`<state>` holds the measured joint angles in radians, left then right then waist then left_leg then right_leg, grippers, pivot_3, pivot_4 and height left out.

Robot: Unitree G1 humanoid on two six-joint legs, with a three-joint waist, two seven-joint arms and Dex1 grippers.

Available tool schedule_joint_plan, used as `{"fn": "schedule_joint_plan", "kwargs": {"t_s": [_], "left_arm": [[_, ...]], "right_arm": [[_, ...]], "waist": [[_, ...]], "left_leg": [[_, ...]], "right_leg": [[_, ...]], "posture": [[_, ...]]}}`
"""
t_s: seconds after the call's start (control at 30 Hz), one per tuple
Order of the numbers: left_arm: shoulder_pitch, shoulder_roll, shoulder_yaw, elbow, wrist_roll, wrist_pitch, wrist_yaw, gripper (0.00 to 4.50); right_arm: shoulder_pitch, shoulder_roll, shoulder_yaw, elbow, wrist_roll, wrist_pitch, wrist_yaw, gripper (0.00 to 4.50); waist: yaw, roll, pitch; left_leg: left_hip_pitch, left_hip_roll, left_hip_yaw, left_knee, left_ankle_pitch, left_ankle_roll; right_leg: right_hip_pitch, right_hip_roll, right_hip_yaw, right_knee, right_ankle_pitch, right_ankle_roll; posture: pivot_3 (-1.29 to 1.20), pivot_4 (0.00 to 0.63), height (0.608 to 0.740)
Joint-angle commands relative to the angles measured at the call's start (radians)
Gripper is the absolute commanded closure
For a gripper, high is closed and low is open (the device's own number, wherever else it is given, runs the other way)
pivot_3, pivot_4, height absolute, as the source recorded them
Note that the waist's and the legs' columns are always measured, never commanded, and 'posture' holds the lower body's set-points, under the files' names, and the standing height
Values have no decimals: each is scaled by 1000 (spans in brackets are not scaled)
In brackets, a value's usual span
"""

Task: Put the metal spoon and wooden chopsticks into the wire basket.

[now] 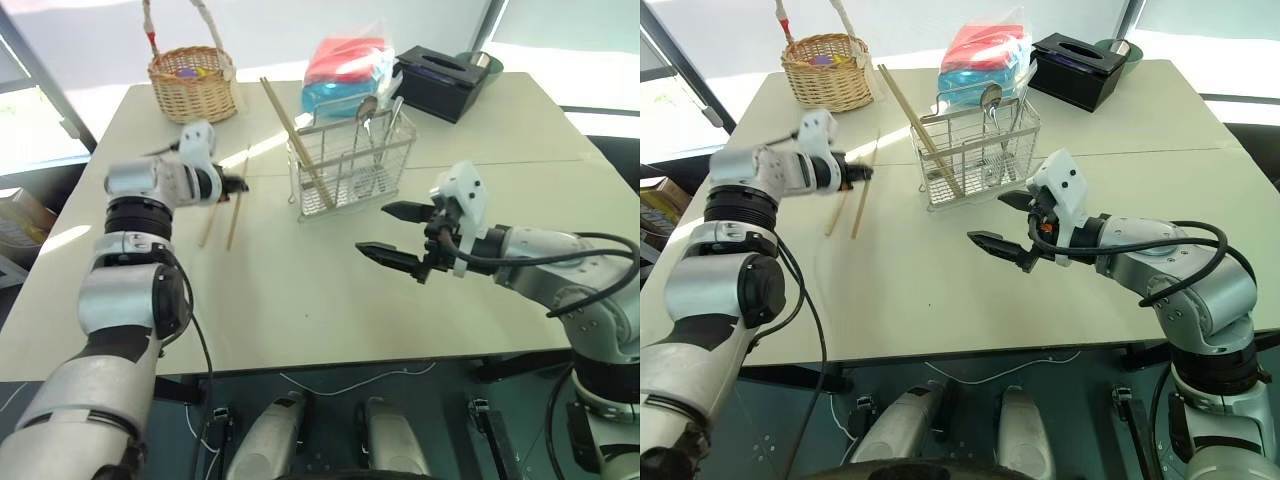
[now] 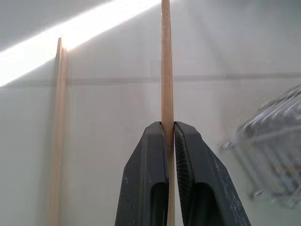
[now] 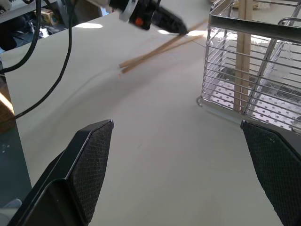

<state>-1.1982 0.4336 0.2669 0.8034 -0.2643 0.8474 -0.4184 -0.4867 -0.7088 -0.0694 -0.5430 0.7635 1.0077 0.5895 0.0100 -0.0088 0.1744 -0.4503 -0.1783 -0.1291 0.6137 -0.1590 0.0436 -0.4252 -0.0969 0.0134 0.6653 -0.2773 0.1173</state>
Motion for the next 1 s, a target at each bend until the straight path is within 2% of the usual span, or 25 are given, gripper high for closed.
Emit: {"fn": "schedule_joint_plan", "kwargs": {"t_s": [0.03, 0.2, 0.33, 0.63, 1.0], "left_arm": [[34, 3, 81, -177, -84, -107, -30, 4476], [40, -42, 183, -357, -181, -269, 22, 4476], [-9, -73, 181, -380, -197, -383, 52, 4476], [-91, -196, 22, -255, -111, -618, 1, 4476], [-56, -273, -40, -97, -74, -779, -44, 4476]], "right_arm": [[-31, -12, -10, 0, -7, -26, 14, 0], [-47, -5, 5, 14, -16, -34, 22, 0], [-57, -3, 13, 21, -22, -38, 25, 0], [-58, -3, -22, 9, -27, -34, -11, 0], [-62, -16, -121, -5, -6, -15, -96, 0]], "waist": [[-1, 0, 0], [-1, 0, 0], [3, -1, 0], [3, -2, -1], [-3, -2, -1]], "left_leg": [[0, 0, 0, 0, 0, 0], [0, 0, 0, 1, 1, 1], [0, 0, 0, 1, 1, 1], [0, 0, 0, 3, 1, 1], [0, 0, 0, 1, 2, 2]], "right_leg": [[0, 0, 0, 0, 0, 0], [0, 0, 0, 1, 0, 0], [0, 0, 0, 0, 0, 0], [2, 0, 0, 0, 1, 1], [0, 0, 0, 0, 1, 1]], "posture": [[0, 150, 725], [0, 150, 725], [0, 150, 725], [0, 150, 725], [0, 150, 725]]}}
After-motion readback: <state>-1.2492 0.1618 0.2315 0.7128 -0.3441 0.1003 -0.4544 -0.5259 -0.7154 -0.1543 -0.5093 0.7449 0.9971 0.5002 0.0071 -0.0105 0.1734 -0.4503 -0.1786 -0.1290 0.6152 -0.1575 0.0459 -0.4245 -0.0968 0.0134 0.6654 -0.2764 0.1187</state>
